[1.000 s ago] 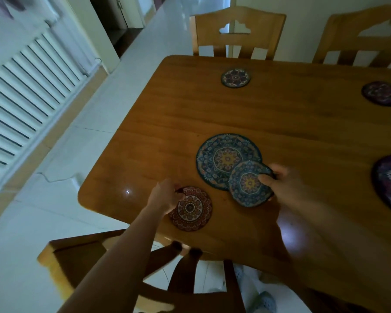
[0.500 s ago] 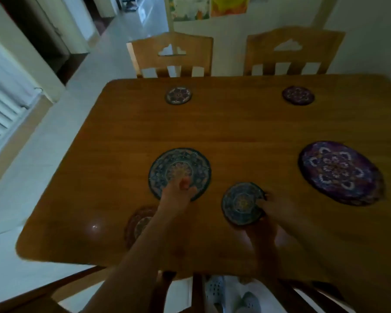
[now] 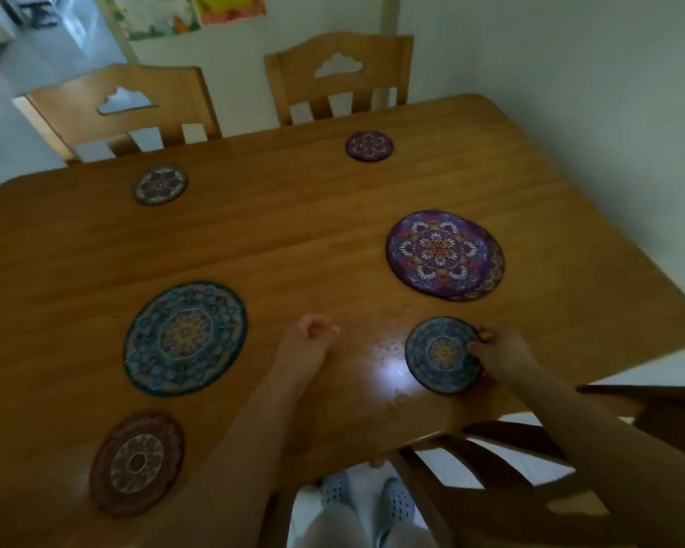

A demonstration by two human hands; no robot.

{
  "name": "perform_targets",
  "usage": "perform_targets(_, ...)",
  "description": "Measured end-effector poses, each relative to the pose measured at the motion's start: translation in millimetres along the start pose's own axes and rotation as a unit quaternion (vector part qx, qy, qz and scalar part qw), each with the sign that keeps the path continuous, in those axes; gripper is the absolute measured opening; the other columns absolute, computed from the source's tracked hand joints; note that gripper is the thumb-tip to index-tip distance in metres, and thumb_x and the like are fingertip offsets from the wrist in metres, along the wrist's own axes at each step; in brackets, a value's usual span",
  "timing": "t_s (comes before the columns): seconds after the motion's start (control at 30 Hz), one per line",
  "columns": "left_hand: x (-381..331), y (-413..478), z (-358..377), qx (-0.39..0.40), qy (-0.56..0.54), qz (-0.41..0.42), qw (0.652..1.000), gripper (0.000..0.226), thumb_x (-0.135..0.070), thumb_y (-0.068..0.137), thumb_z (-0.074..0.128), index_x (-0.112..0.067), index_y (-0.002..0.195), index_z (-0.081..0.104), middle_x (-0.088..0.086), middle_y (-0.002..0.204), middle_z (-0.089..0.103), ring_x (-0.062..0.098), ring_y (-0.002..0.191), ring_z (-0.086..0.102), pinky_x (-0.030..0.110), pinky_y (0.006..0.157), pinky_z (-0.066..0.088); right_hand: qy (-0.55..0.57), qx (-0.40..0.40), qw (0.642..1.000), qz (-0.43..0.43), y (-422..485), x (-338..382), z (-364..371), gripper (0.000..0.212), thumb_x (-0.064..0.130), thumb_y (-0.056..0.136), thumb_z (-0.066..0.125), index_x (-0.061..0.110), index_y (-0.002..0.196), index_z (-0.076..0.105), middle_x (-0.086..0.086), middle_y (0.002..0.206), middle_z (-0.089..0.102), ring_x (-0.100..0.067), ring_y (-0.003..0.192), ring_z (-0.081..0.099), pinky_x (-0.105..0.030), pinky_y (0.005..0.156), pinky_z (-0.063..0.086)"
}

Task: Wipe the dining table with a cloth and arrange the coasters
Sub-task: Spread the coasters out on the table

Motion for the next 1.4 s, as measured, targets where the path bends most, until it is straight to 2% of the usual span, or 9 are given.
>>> perform_targets(0.33, -19.7, 9.5, 47.9, 0.023, -0.017, 0.000, 1.000, 0.011, -0.022, 0.093, 0.064, -0.032, 0.090, 0.060, 0.000, 0.106, 0.065, 0.018, 0.098, 0.063, 0.030, 0.078, 0.052, -0.001, -0.017, 1.000, -0.004, 6.8, -26.4, -28.0, 0.031, 0.007, 0.093, 0.058, 0.006, 0.124, 0.060, -0.019, 0.116, 0.065, -0.035, 0.106, 0.060, -0.036, 0.081, 0.050)
perform_targets(0.63, -45.1, 26.3, 84.9, 0.039, -0.071, -0.044, 0.996, 0.019, -0.018, 0.095, 0.061, -0.017, 0.114, 0.064, 0.001, 0.099, 0.065, 0.015, 0.087, 0.062, 0.029, 0.077, 0.053, -0.167, -0.014, 0.984, -0.051, 21.7, -16.4, -40.4, 0.018, 0.033, 0.092, 0.058, 0.021, 0.102, 0.066, 0.000, 0.093, 0.069, -0.021, 0.084, 0.064, -0.039, 0.072, 0.055)
perform_targets(0.73, -63.2, 44.2, 101.6, 0.026, -0.110, -0.069, 0.991, 0.028, -0.017, 0.093, 0.062, -0.016, 0.121, 0.059, -0.001, 0.092, 0.062, 0.013, 0.083, 0.060, 0.033, 0.087, 0.053, -0.050, -0.046, 0.997, -0.023, 42.3, 7.0, -55.7, 0.016, 0.021, 0.096, 0.055, 0.013, 0.107, 0.064, 0.003, 0.076, 0.062, -0.015, 0.069, 0.060, -0.030, 0.062, 0.049)
perform_targets(0.83, -83.8, 63.1, 114.8, 0.002, -0.151, -0.091, 0.984, 0.039, -0.015, 0.090, 0.064, -0.011, 0.126, 0.052, 0.004, 0.103, 0.059, 0.021, 0.095, 0.059, 0.034, 0.091, 0.050, 0.160, -0.059, 0.980, 0.106, 69.4, 18.3, -63.9, 0.025, 0.009, 0.095, 0.054, 0.006, 0.119, 0.056, -0.008, 0.078, 0.061, -0.025, 0.073, 0.062, -0.046, 0.080, 0.057)
perform_targets(0.9, -95.4, 77.4, 121.3, -0.019, -0.160, -0.095, 0.982, 0.015, -0.009, 0.088, 0.064, -0.011, 0.100, 0.055, 0.006, 0.094, 0.059, 0.022, 0.089, 0.057, 0.036, 0.085, 0.050, 0.270, -0.059, 0.950, 0.148, 89.1, 20.2, -66.1, 0.037, 0.003, 0.094, 0.054, -0.001, 0.131, 0.049, -0.018, 0.096, 0.062, -0.032, 0.086, 0.063, -0.048, 0.084, 0.057)
perform_targets(1.0, -109.3, 92.4, 131.4, -0.053, -0.192, -0.100, 0.975, 0.014, -0.002, 0.084, 0.066, -0.012, 0.089, 0.057, 0.004, 0.084, 0.060, 0.024, 0.086, 0.059, 0.038, 0.085, 0.053, 0.315, -0.056, 0.932, 0.171, 104.6, 23.7, -67.2, 0.009, -0.003, 0.095, 0.048, 0.001, 0.099, 0.055, -0.014, 0.083, 0.055, -0.025, 0.069, 0.057, -0.025, 0.049, 0.055)
perform_targets(1.1, -118.6, 99.0, 144.5, -0.022, -0.196, -0.097, 0.975, 0.025, -0.012, 0.081, 0.074, -0.009, 0.101, 0.059, 0.007, 0.102, 0.068, 0.026, 0.093, 0.064, 0.041, 0.089, 0.054, 0.322, -0.050, 0.926, 0.192, 116.4, 18.5, -65.2, 0.029, 0.005, 0.095, 0.055, 0.011, 0.070, 0.042, -0.008, 0.063, 0.040, -0.017, 0.053, 0.038, -0.022, 0.038, 0.034)
perform_targets(1.27, -133.0, 108.7, 141.3, -0.025, 0.031, 0.008, 0.999, 0.036, -0.021, 0.092, 0.063, -0.013, 0.125, 0.051, 0.004, 0.120, 0.062, 0.025, 0.106, 0.061, 0.032, 0.082, 0.049, 0.217, -0.045, 0.968, 0.115, 122.9, 33.9, -59.8, 0.029, 0.023, 0.099, 0.054, 0.010, 0.125, 0.051, -0.013, 0.106, 0.054, -0.035, 0.096, 0.059, -0.039, 0.068, 0.052)
perform_targets(1.4, -130.8, 117.4, 114.9, -0.086, 0.086, 0.015, 0.992, 0.035, -0.021, 0.100, 0.049, -0.008, 0.131, 0.040, 0.011, 0.129, 0.057, 0.032, 0.117, 0.057, 0.037, 0.092, 0.048, 0.149, -0.063, 0.986, 0.047, 125.1, 51.9, -64.5, 0.038, 0.017, 0.103, 0.043, 0.009, 0.141, 0.043, -0.014, 0.120, 0.052, -0.041, 0.096, 0.062, -0.040, 0.055, 0.056)
Point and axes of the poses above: each hand's wrist, its own y-axis towards the middle knuckle, its own z-axis out of the palm, x = y × z, the point moved 4 cm from there along y, towards the middle knuckle
